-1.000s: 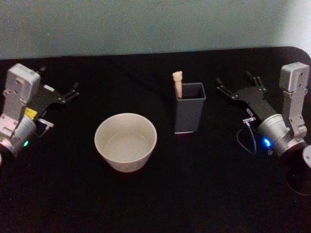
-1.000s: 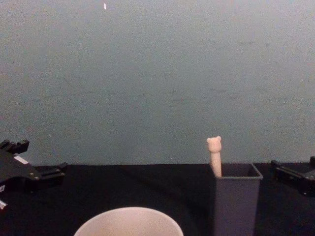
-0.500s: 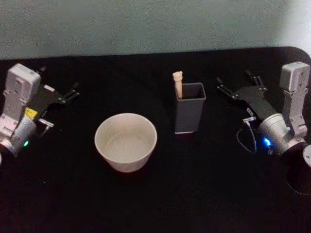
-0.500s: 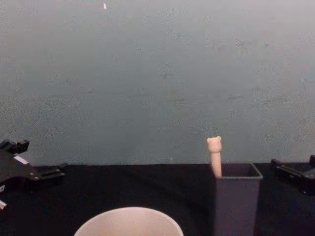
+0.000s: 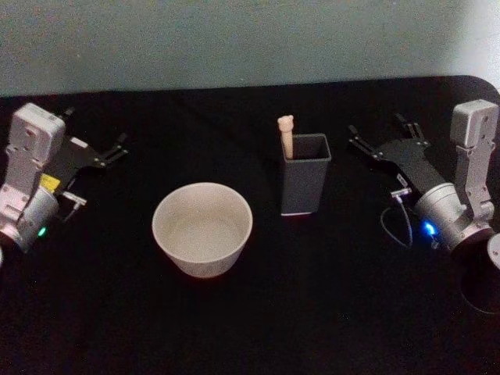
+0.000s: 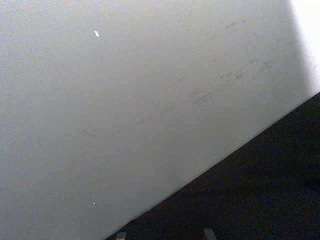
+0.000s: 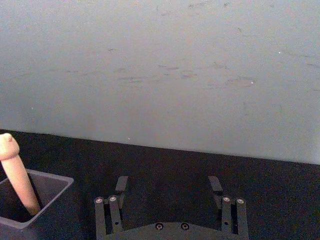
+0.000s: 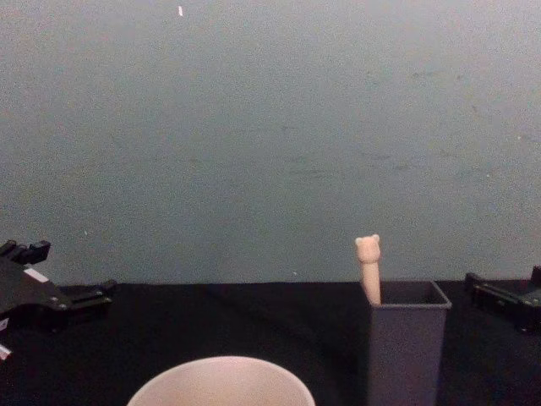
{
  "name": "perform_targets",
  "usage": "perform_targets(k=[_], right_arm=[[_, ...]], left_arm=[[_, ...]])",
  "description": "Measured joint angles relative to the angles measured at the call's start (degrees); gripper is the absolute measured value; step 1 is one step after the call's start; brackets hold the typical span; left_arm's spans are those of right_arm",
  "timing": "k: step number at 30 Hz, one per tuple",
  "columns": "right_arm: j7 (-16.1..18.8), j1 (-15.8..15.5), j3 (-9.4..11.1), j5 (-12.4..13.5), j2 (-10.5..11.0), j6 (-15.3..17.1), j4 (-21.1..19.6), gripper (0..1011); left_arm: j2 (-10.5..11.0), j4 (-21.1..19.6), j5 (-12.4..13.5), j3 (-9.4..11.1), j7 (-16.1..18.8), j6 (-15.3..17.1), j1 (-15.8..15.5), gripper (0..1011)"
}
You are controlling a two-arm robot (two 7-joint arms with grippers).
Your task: Pick up the stirring spoon with one hand, stir inside the cup, then place it back in its original position.
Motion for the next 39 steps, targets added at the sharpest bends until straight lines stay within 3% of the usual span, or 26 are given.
perform_targets(k=[39], right_arm=[[0.0,0.0,0.0,0.0,0.0,0.0,0.0,1002]], left_arm=[[0.0,0.0,0.0,0.0,0.0,0.0,0.0,1001]])
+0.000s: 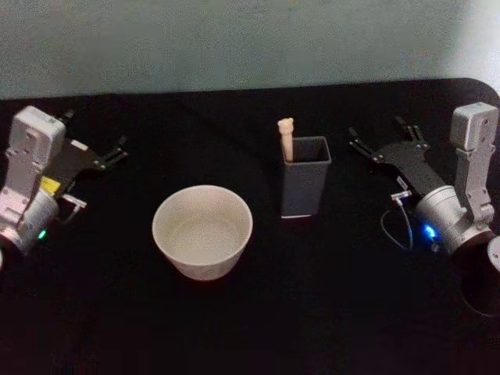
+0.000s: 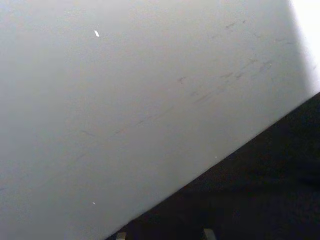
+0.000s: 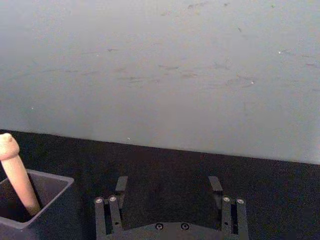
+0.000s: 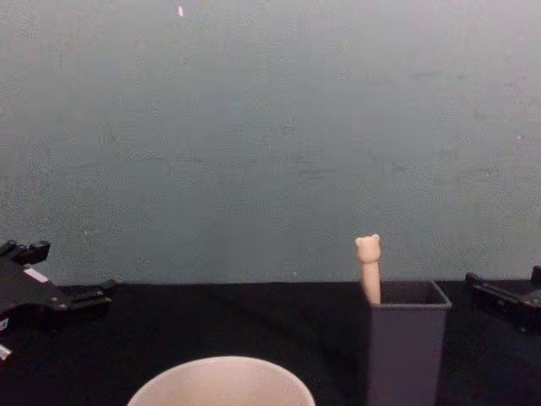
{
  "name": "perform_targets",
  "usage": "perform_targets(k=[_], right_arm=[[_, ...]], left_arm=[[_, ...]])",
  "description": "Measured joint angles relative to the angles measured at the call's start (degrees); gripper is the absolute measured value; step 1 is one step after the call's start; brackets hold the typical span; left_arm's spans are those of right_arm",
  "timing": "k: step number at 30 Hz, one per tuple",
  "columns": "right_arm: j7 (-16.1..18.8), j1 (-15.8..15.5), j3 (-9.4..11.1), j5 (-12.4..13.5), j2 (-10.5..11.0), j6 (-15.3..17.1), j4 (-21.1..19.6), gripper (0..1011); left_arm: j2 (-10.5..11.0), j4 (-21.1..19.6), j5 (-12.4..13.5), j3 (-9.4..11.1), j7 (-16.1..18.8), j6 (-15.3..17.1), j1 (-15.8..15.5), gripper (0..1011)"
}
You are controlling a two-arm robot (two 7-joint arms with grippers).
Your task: Pick up the stirring spoon with one hand, stir inside the cup, then place it back in its original position.
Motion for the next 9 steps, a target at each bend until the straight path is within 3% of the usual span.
perform_targets(k=[9], right_arm=[[0.0,0.0,0.0,0.0,0.0,0.0,0.0,1003]], left_arm=[[0.0,0.0,0.0,0.0,0.0,0.0,0.0,1001]])
